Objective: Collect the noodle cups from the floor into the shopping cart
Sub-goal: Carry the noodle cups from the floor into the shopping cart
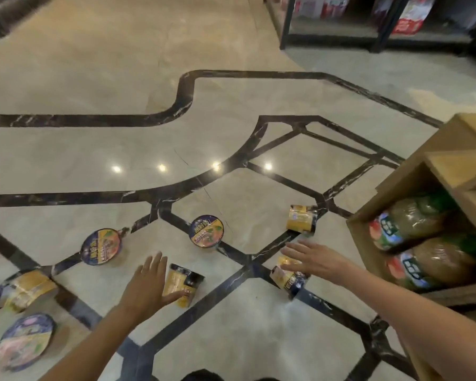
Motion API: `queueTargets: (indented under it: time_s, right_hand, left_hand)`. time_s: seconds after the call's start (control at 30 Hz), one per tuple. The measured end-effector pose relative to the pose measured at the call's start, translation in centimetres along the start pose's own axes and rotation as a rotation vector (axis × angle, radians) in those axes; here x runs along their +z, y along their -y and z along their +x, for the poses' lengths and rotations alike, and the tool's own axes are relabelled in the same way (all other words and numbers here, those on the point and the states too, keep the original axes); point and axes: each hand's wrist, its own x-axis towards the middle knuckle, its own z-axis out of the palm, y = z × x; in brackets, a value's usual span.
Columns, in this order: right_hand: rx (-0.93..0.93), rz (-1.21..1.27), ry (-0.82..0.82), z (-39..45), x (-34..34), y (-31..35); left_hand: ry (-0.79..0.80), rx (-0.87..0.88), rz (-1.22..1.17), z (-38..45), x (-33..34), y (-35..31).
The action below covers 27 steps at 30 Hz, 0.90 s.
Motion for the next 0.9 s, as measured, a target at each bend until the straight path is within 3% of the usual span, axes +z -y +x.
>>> queueTargets:
  time_s: [0.17, 0.33, 0.47, 0.53, 0.63, 0.73, 0.9]
  right_hand:
    - [-0.217, -0.315, -0.099, 9.9, 8.5, -2.3]
    - [-0.342, -0.321, -0.185, 12.8, 11.2, -2.2]
    - [-0.120, -0.086, -0.145, 11.0, 12.7, -2.4]
    - [0.146, 0.150, -0.002, 9.9, 13.9, -2.1]
    - [0.618, 0.579, 0.058, 9.6, 14.9, -0.1]
    - [0.921, 0.992, 0.114, 10.3, 15.3, 2.4]
    - [1.004, 1.179, -0.204, 12.1, 17.7, 5.4]
  left_hand:
    - [0.007, -0.105, -0.215, 6.7, 9.4, -0.2]
    - [0.011, -0.264, -0.625, 8.8, 14.2, 0.0]
    - [0.006, -0.285, -0.687, 9.2, 15.7, 0.5]
    - [-0.010, -0.286, -0.682, 9.3, 16.1, 0.7]
    - [-0.043, -0.281, -0.670, 9.5, 16.2, 0.6]
    - [-0.063, -0.290, -0.653, 9.7, 16.1, 0.3]
    - [-0.087, -0.376, -0.734, 10.4, 16.1, -0.2]
